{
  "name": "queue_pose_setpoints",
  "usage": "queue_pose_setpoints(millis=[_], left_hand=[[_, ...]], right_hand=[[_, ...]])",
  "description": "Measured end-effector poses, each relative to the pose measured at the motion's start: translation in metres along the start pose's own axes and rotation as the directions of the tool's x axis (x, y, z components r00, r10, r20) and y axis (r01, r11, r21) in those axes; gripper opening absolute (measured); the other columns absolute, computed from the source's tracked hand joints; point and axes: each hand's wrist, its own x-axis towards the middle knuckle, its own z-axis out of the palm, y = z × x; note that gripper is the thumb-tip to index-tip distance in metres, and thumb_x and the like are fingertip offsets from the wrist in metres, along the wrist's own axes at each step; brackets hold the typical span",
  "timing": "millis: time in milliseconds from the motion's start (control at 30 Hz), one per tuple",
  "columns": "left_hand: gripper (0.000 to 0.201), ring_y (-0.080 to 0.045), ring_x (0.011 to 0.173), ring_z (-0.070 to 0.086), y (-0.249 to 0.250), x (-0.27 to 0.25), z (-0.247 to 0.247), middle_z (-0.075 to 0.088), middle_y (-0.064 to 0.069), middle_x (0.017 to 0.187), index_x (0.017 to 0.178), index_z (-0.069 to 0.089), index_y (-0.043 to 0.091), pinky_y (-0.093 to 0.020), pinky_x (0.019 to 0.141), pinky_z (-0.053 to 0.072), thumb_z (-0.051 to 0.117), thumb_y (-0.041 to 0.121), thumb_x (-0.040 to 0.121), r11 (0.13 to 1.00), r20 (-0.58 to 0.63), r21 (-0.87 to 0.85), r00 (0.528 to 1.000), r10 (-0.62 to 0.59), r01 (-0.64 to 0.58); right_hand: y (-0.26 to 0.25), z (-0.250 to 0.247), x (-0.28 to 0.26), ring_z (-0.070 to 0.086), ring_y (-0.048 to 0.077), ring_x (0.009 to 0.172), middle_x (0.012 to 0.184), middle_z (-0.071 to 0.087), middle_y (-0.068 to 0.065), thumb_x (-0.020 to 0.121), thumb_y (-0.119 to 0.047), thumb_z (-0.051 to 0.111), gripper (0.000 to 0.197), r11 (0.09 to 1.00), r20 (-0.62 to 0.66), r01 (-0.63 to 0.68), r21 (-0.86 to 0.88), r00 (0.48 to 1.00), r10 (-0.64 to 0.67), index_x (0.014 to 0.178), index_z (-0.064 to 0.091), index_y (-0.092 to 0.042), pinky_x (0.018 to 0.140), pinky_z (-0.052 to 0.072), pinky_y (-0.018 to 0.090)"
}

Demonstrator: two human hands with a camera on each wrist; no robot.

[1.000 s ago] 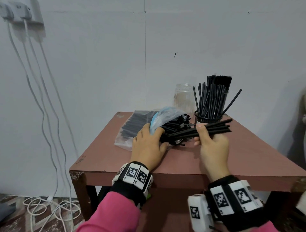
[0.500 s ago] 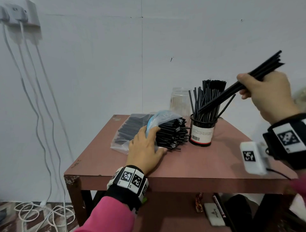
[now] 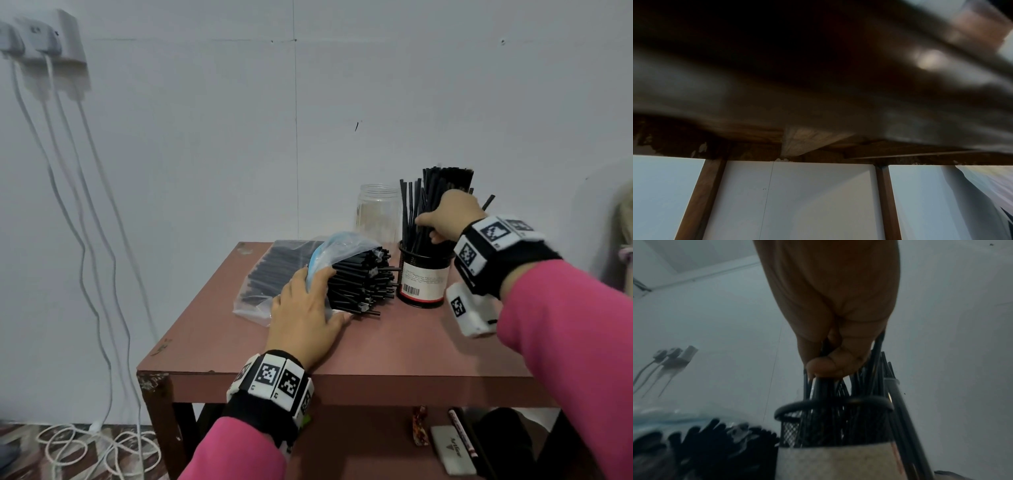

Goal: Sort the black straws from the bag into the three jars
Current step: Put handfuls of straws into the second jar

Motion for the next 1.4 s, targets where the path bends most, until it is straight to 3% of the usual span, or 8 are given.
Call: queue_pose_setpoints(millis=[267, 433, 567, 667, 800, 900, 1033, 1400], left_hand=[[0.064, -0.022, 0.131, 0.036, -0.001, 0.000, 0.000, 0.028, 0.001, 0.145, 0.133, 0.020, 0.042, -0.042, 0.106, 0.033, 0.058, 0.056, 0.084, 1.000, -0.008, 0.006, 1.000, 0.011, -0.011], [0.065, -0.024, 0.130, 0.037, -0.001, 0.000, 0.000, 0.029, 0.000, 0.145, 0.135, 0.022, 0.041, -0.044, 0.106, 0.034, 0.058, 0.056, 0.083, 1.000, 0.000, -0.007, 1.000, 0.006, -0.006], [0.067, -0.023, 0.126, 0.040, -0.001, 0.001, 0.000, 0.033, 0.002, 0.142, 0.134, 0.019, 0.041, -0.045, 0.103, 0.038, 0.059, 0.055, 0.083, 1.000, -0.011, -0.004, 1.000, 0.023, -0.023], [0.074, -0.019, 0.125, 0.043, -0.002, 0.002, -0.001, 0.038, 0.008, 0.142, 0.140, 0.016, 0.040, -0.044, 0.100, 0.041, 0.060, 0.057, 0.082, 0.997, -0.029, -0.037, 0.997, 0.070, -0.071], [0.066, -0.015, 0.125, 0.046, 0.002, -0.002, -0.005, 0.040, 0.010, 0.145, 0.143, 0.018, 0.039, -0.040, 0.099, 0.043, 0.038, 0.065, 0.086, 0.989, -0.079, -0.082, 0.990, 0.119, -0.125], [0.059, -0.021, 0.122, 0.049, 0.006, -0.005, -0.008, 0.049, 0.004, 0.136, 0.140, 0.036, 0.037, -0.042, 0.098, 0.040, 0.020, 0.063, 0.090, 0.993, -0.105, -0.049, 0.990, 0.098, -0.104], [0.034, -0.041, 0.132, 0.038, 0.008, -0.005, -0.008, 0.046, -0.016, 0.141, 0.120, 0.056, 0.035, -0.057, 0.104, 0.031, 0.040, 0.042, 0.091, 0.990, -0.207, 0.081, 0.969, 0.131, -0.116], [0.074, -0.025, 0.112, 0.053, 0.038, -0.006, -0.038, 0.013, -0.003, 0.157, 0.145, 0.016, 0.054, -0.035, 0.088, 0.048, 0.047, 0.018, 0.089, 0.993, 0.050, -0.081, 0.995, 0.088, -0.083]], right_hand=[[-0.001, 0.017, -0.006, 0.066, 0.024, 0.065, 0.062, 0.065, 0.011, 0.085, -0.020, 0.073, 0.028, 0.998, -0.078, 0.050, -0.045, 0.995, -0.054, 0.075, 0.056, 0.000, 0.055, 0.045, 0.024], [0.002, 0.017, -0.020, 0.057, 0.030, 0.108, 0.117, 0.057, 0.017, 0.090, -0.025, 0.063, 0.048, 0.974, -0.327, 0.196, 0.118, 0.933, -0.148, 0.129, 0.049, -0.002, 0.095, 0.047, 0.042], [-0.009, 0.013, -0.061, 0.055, 0.014, 0.084, 0.094, 0.060, 0.001, 0.093, -0.022, 0.054, 0.020, 0.924, -0.362, 0.330, 0.195, 0.899, -0.245, 0.111, 0.058, -0.013, 0.077, 0.044, 0.027], [-0.001, 0.033, -0.094, 0.064, 0.017, 0.074, 0.085, 0.060, -0.003, 0.092, -0.021, 0.057, 0.003, 0.916, -0.155, 0.248, 0.315, 0.966, -0.208, 0.094, 0.059, -0.022, 0.073, 0.056, 0.042], [0.026, 0.084, -0.121, 0.063, 0.023, 0.085, 0.090, 0.061, 0.001, 0.087, -0.028, 0.067, 0.032, 0.945, 0.111, 0.069, 0.321, 0.988, -0.110, 0.114, 0.052, -0.017, 0.080, 0.053, 0.041], [0.033, 0.108, -0.127, 0.061, 0.016, 0.090, 0.094, 0.064, 0.002, 0.084, -0.035, 0.071, 0.044, 0.925, 0.085, 0.078, 0.373, 0.989, -0.118, 0.121, 0.052, -0.021, 0.075, 0.043, 0.027], [0.037, 0.120, -0.123, 0.062, 0.015, 0.078, 0.084, 0.065, 0.002, 0.082, -0.028, 0.074, 0.027, 0.868, 0.009, 0.107, 0.485, 0.992, -0.127, 0.105, 0.059, -0.027, 0.073, 0.049, 0.029], [0.045, 0.124, -0.117, 0.060, 0.015, 0.067, 0.076, 0.065, 0.007, 0.085, 0.004, 0.061, 0.018, 0.768, -0.004, 0.090, 0.634, 0.994, -0.113, 0.087, 0.064, -0.013, 0.061, 0.053, 0.021]])
